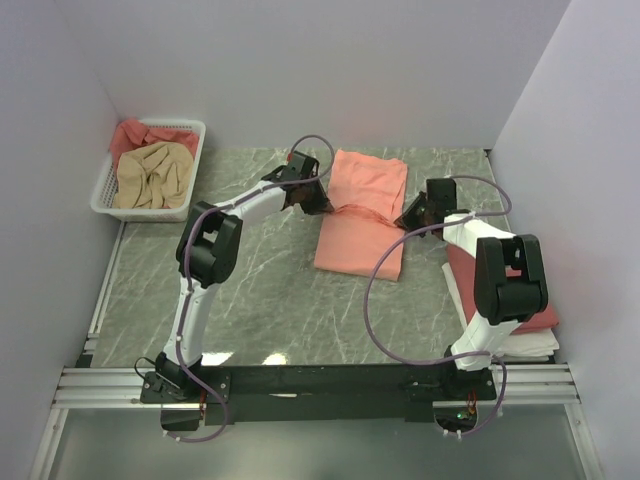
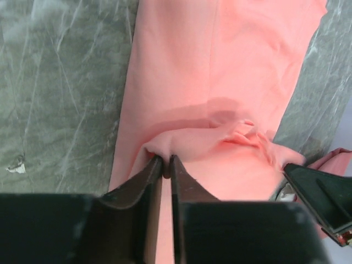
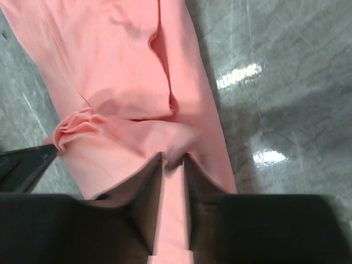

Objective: Fold and stack the t-shirts
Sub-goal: Fold the tshirt

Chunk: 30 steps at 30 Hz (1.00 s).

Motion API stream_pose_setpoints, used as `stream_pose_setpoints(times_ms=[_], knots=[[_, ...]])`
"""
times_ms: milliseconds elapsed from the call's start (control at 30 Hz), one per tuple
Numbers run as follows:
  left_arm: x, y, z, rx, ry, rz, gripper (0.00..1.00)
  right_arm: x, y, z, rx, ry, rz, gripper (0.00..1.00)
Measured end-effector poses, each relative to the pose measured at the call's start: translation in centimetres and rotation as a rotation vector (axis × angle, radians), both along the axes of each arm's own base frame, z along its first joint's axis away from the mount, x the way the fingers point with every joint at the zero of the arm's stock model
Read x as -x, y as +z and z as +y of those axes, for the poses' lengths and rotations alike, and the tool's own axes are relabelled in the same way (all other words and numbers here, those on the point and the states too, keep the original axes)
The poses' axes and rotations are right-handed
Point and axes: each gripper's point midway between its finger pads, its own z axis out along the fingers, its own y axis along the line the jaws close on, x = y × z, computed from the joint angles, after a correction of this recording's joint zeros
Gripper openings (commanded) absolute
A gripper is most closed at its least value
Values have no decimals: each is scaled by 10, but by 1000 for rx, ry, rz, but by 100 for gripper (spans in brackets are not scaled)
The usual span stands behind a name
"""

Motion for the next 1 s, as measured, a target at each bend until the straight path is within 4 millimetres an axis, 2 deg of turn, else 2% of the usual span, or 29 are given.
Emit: stream_pose_setpoints(times_ms=[67,167,333,400,433,533,600,667,767,867,933,1000], knots=[[-3,2,1,3,-3,-8,27,-3,1,-1,-4,4,-7,46],[-8,6,2,15,-4,-23,37,-9,6,-5,-2,5,-20,55],[-14,14,17,10,6,-39,37,-15,26,-7,9,13,-59,54],[-10,23,26,7,19,-46,33,-9,40,-3,7,21,-77,50],[-5,28,32,8,26,-48,23,-3,49,0,3,27,-94,47],[20,49,41,29,28,-56,5,20,74,22,-16,73,-144,43],[44,59,38,50,11,-54,1,39,80,38,-35,114,-169,43],[68,64,28,78,-25,-54,1,63,76,52,-60,153,-159,43],[111,51,5,108,-106,-16,1,90,58,59,-87,175,-114,43],[145,27,-13,109,-175,51,1,102,42,63,-96,184,-65,42],[159,14,-21,112,-204,89,1,104,39,68,-104,197,-53,42],[163,4,-24,109,-205,111,1,104,37,73,-113,206,-50,41]])
